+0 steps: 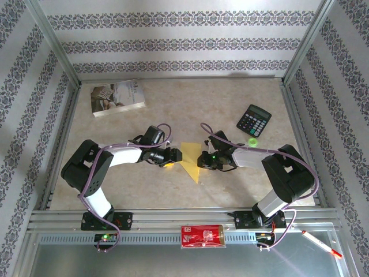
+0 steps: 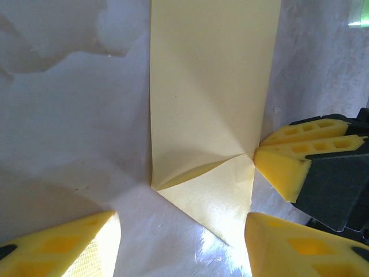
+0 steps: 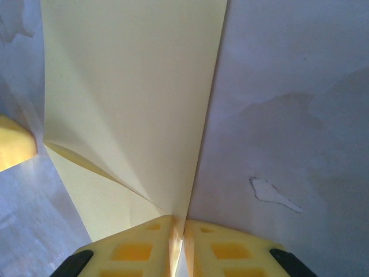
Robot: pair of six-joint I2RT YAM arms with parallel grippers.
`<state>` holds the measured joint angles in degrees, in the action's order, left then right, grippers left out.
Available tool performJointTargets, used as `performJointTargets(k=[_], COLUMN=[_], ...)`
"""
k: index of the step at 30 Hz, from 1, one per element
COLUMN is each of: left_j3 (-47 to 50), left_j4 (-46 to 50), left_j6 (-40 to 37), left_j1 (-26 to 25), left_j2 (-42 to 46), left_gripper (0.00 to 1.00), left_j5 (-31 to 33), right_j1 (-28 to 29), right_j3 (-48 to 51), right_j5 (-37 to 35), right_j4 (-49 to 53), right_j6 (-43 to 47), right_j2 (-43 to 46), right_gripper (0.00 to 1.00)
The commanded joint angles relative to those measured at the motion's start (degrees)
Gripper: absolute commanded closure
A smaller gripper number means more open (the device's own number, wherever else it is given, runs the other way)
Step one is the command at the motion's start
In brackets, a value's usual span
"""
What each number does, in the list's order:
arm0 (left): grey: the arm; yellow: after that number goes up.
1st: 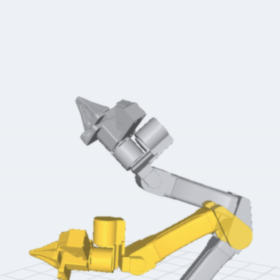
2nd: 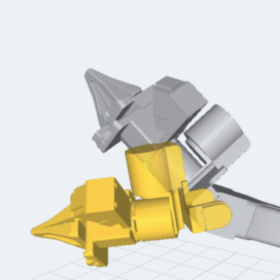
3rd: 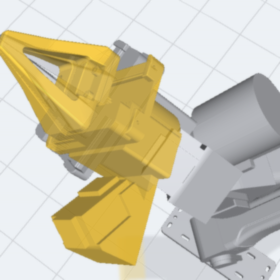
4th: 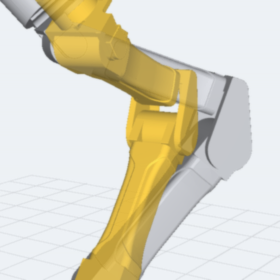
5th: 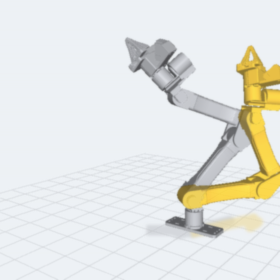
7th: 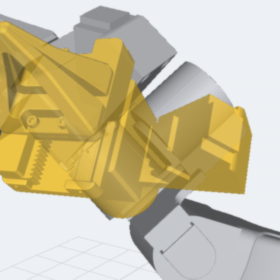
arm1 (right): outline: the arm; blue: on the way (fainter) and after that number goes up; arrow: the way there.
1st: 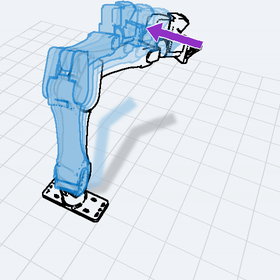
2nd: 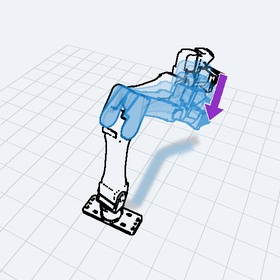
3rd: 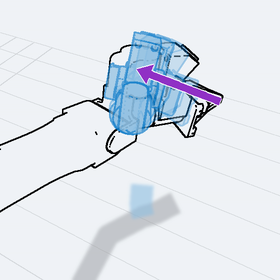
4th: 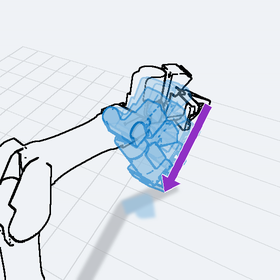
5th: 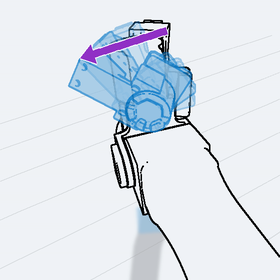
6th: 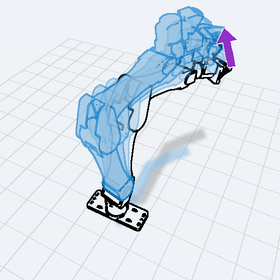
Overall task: Fold a paper plane with a square sheet of paper (pick it up from the middle)
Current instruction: Fourth fold the wing at the center of the table.
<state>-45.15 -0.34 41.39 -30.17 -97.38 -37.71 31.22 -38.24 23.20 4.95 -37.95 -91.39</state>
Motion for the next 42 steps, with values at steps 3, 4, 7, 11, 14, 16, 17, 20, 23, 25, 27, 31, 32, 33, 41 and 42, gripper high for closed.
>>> performJointTargets(k=[3, 4, 7, 11, 14, 16, 17, 20, 23, 25, 27, 31, 32, 33, 41, 42], left_j3=[-1.52, -1.54, -2.15, -3.58, -4.24, -4.63, -4.84, -4.46, -4.03, -3.78, -3.72, -3.93, -4.15, -4.35, -5.05, -5.25], left_j4=[1.81, 1.83, 1.92, 0.63, 0.73, 0.74, 1.07, -0.21, -2.24, -3.65, -4.49, -5.95, -6.12, -5.89, -0.78, -0.05], left_j6=[0.19, -0.02, -0.02, 1.31, 1.68, 1.91, 2.0, 3.06, 4.68, 5.77, 6.16, 7.4, 7.48, 7.51, 4.39, 3.93], left_j1=[-1.75, -1.73, -1.74, -1.73, -1.8, -1.73, -1.73, -1.76, -1.8, -1.75, -1.8, -1.57, -1.63, -1.56, -1.07, -0.95], left_j2=[-0.7, -0.62, -1.36, -2.88, -3.64, -4.21, -4.53, -5.09, -5.54, -5.41, -5.14, -5.36, -5.36, -5.28, -2.57, -2.23], left_gripper=[0.42, 0.42, 0.44, 0.47, 0.48, 0.49, 0.49, 0.49, 0.49, 0.49, 0.49, 0.49, 0.49, 0.49, 0.5, 0.5], left_j5=[-0.37, -0.05, 0.12, -1.2, -0.57, 0.0, -0.01, -0.51, -1.81, -2.01, -1.99, -2.62, -2.75, -2.81, -0.25, 0.15], right_j1=[0.33, 0.33, 0.38, 0.42, 0.42, 0.48, 0.5, 0.49, 0.51, 0.48, 0.55, 0.57, 0.55, 0.58, 0.5, 0.48], right_j3=[1.0, 0.97, 0.81, 0.75, 0.62, 0.54, 0.53, 0.36, 0.27, 0.27, 0.27, 0.37, 0.29, 0.27, 0.11, 0.1], right_j5=[-2.66, -2.63, -2.63, -2.6, -2.37, -2.13, -2.02, -1.85, -1.94, -1.85, -1.76, -1.84, -1.91, -1.77, -1.67, -1.62], right_j4=[-1.25, -1.31, -1.42, -1.54, -1.74, -1.88, -2.0, -2.06, -1.98, -2.14, -2.11, -1.91, -1.9, -1.84, -1.62, -1.61], right_j6=[0.87, 0.73, 0.63, 0.67, 0.67, 0.6, 0.52, 0.51, 0.69, 0.65, 0.6, 0.69, 0.68, 0.69, 0.78, 0.77], right_j2=[-3.5, -3.35, -3.48, -3.83, -4.29, -4.54, -4.6, -4.51, -4.52, -4.66, -4.67, -4.49, -4.54, -4.54, -4.79, -4.93], right_gripper=[0.83, 0.82, 0.83, 0.83, 0.83, 0.83, 0.83, 0.83, 0.84, 0.84, 0.84, 0.84, 0.84, 0.84, 0.85, 0.85])
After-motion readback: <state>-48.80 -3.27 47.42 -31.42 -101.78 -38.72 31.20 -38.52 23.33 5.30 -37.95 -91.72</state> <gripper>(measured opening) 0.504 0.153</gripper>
